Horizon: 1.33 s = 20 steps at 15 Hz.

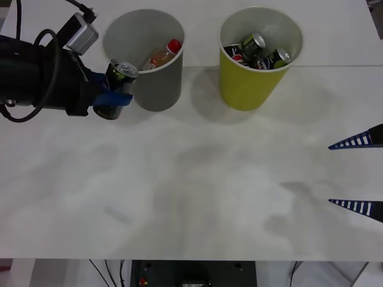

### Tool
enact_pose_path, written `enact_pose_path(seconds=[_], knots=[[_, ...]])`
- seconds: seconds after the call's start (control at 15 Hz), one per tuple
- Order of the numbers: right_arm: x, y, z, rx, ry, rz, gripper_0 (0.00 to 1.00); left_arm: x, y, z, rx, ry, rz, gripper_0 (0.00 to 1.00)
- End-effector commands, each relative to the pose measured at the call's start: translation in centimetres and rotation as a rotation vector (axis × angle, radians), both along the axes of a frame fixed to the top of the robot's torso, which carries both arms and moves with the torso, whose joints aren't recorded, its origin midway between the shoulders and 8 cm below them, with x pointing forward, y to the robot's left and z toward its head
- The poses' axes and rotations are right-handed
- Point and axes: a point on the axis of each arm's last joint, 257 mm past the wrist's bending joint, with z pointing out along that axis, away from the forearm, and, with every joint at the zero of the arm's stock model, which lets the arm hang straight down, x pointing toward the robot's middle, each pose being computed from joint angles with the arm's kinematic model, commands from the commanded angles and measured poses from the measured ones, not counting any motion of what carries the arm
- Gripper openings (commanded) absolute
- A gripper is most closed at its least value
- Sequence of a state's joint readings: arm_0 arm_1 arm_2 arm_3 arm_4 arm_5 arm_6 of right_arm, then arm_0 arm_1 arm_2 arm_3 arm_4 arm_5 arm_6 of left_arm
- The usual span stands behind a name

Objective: Put the can into the green bin and the plastic bottle into the gray bin

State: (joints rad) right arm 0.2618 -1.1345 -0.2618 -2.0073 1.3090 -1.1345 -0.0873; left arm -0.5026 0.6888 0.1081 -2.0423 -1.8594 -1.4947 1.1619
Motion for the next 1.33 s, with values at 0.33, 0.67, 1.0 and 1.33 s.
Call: enact_pose_path(seconds=[0.33,0.67,1.0,1.33], knots=[[0.0,0.0,0.0,0.000,0.000,0.000,1.00,1.8,-6.1,5.6,-0.027,-0.066,-0.050,0.00],[0.0,0.0,0.0,0.000,0.000,0.000,1.00,3.7,-11.8,9.5,0.019,-0.095,-0.059,0.00],[0.0,0.0,0.0,0.000,0.000,0.000,1.00,5.0,-17.3,11.4,0.140,-0.141,-0.046,0.00],[0.0,0.0,0.0,0.000,0.000,0.000,1.00,4.4,-21.1,10.7,0.226,-0.114,-0.104,0.00]])
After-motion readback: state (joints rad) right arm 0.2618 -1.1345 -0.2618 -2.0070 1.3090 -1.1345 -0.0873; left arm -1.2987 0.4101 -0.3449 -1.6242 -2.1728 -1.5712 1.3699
